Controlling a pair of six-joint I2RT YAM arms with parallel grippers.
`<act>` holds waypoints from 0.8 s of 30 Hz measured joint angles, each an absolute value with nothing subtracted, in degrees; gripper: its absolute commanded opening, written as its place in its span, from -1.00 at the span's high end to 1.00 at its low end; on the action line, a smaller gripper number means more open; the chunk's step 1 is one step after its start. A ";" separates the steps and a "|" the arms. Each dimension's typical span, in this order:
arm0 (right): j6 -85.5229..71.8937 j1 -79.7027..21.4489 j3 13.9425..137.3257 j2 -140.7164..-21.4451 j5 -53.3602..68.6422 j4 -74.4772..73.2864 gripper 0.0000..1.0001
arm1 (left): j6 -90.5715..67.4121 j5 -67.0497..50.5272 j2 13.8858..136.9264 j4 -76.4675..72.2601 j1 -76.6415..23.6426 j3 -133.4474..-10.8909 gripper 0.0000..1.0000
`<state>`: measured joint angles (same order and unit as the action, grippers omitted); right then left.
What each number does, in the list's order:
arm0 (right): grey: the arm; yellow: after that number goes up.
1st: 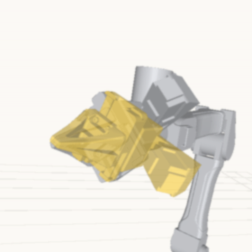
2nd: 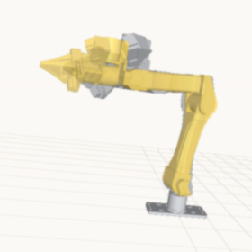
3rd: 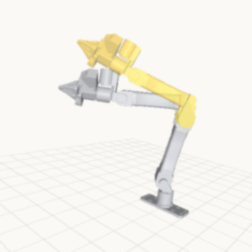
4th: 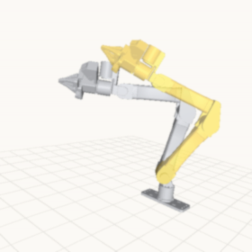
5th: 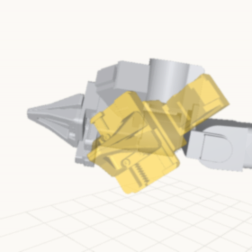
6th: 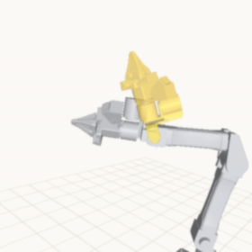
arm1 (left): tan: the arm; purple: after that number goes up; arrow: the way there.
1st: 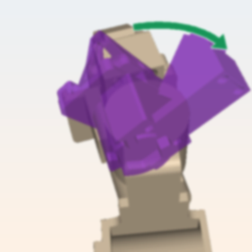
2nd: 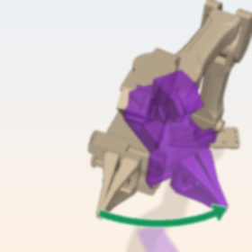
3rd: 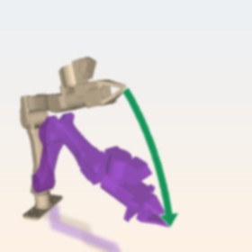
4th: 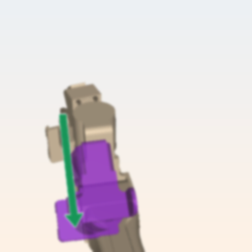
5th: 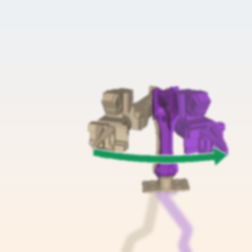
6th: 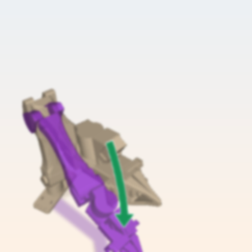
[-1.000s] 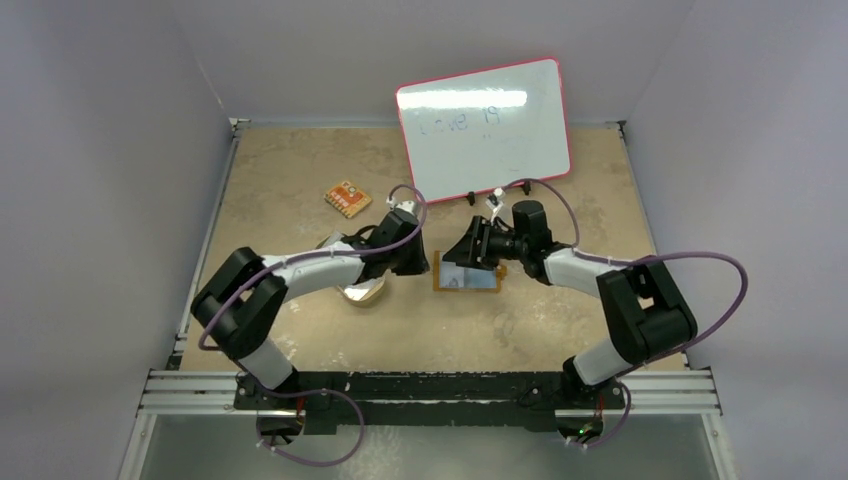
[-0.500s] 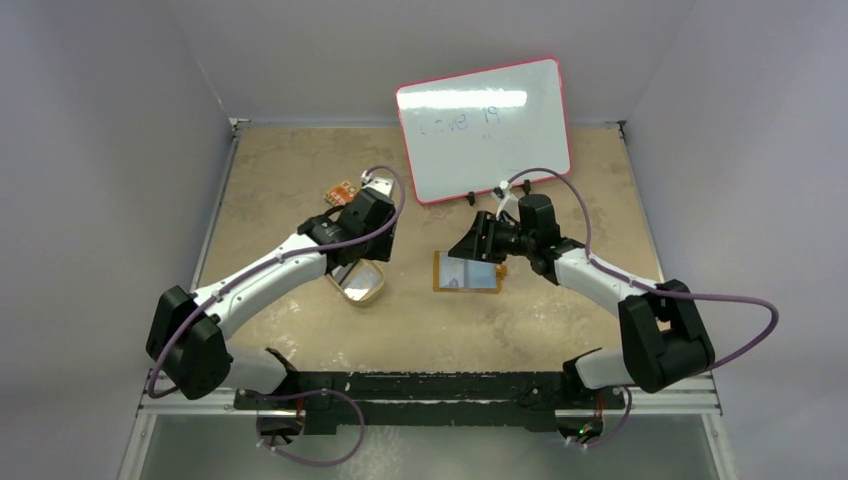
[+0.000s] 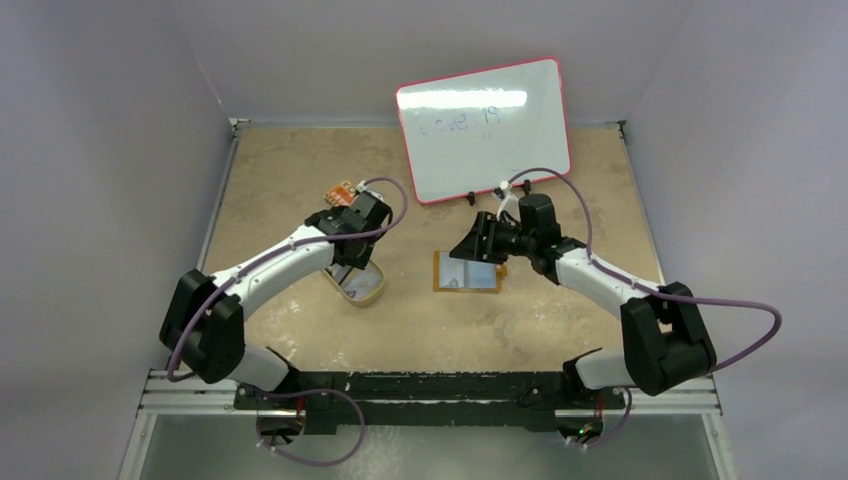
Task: Put the credit cards into the card holder
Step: Pick up the credit card from the storage box.
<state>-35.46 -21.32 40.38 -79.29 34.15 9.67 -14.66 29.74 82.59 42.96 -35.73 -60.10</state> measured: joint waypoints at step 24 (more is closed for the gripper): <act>-36.40 -21.32 40.38 -78.26 35.70 11.07 -0.26 | -12.23 35.88 94.61 44.49 -35.75 -61.56 -0.08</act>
<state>-36.40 -21.32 40.38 -78.26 35.70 11.07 -12.23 35.88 94.61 44.49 -35.75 -61.56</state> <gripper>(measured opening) 0.631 0.574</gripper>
